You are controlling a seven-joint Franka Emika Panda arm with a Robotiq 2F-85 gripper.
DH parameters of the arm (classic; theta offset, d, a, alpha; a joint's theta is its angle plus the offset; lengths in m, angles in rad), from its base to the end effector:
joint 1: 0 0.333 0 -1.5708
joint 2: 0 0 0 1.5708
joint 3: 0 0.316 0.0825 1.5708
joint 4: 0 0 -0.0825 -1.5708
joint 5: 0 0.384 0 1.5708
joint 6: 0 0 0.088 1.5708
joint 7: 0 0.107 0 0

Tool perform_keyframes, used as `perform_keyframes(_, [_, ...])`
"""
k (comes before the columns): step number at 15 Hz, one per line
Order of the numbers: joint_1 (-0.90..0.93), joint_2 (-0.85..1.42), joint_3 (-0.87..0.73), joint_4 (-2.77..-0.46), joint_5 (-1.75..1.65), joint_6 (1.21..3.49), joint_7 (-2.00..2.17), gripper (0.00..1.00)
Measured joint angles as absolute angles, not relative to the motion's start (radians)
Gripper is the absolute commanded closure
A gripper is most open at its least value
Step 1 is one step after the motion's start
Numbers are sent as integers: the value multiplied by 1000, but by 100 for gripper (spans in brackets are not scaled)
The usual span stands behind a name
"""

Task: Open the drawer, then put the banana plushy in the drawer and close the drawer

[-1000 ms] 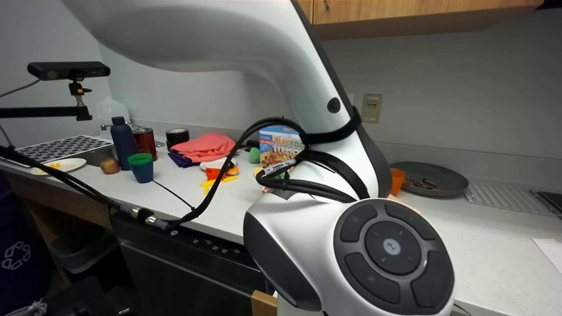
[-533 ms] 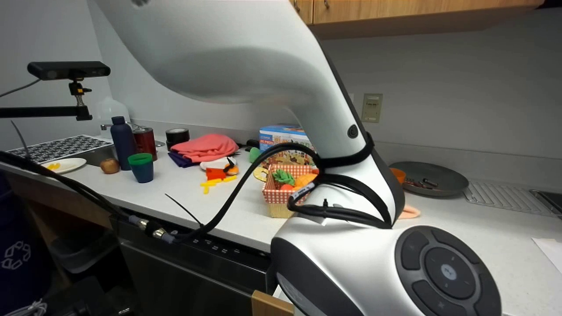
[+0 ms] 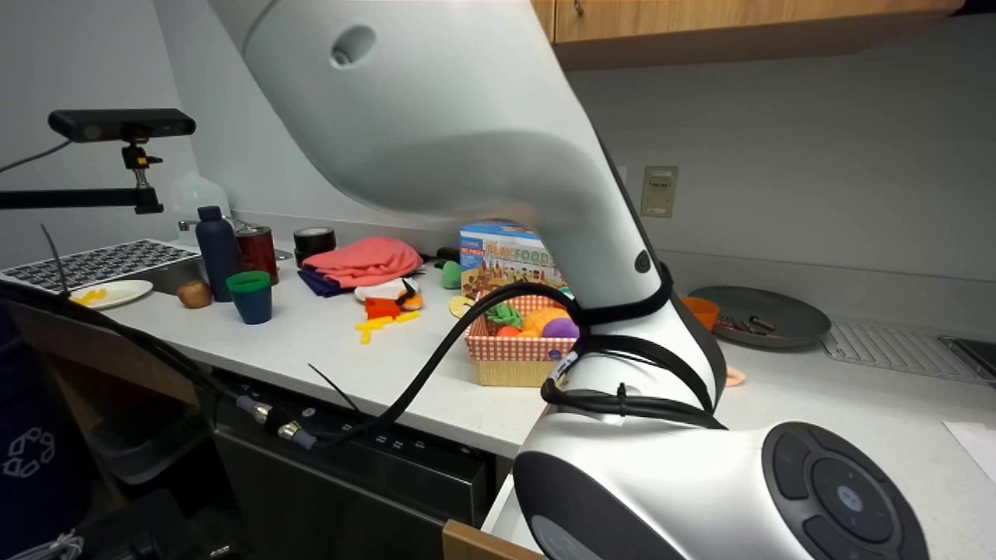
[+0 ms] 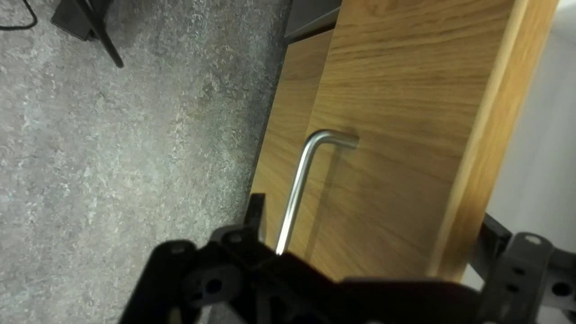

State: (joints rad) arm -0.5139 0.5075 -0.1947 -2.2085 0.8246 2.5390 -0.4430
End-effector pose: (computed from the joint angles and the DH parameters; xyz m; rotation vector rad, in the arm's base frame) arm 0.3897 -0.3533 0.1369 -2.4868 1.3110 -0.0900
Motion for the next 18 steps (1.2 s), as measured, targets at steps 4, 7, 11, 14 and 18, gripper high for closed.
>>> perform_keyframes(4, [-504,511,-236,-2225,708,2502,-280,0])
perform_keyframes(7, [-477,505,-285,-2257,586,2501,-140,0])
perform_keyframes(11, [-415,482,-351,-2305,382,2501,70,0])
perform_keyframes(14, [-361,454,-378,-2335,261,2488,181,0])
perform_keyframes(18, [-274,384,-417,-2355,99,2446,318,0])
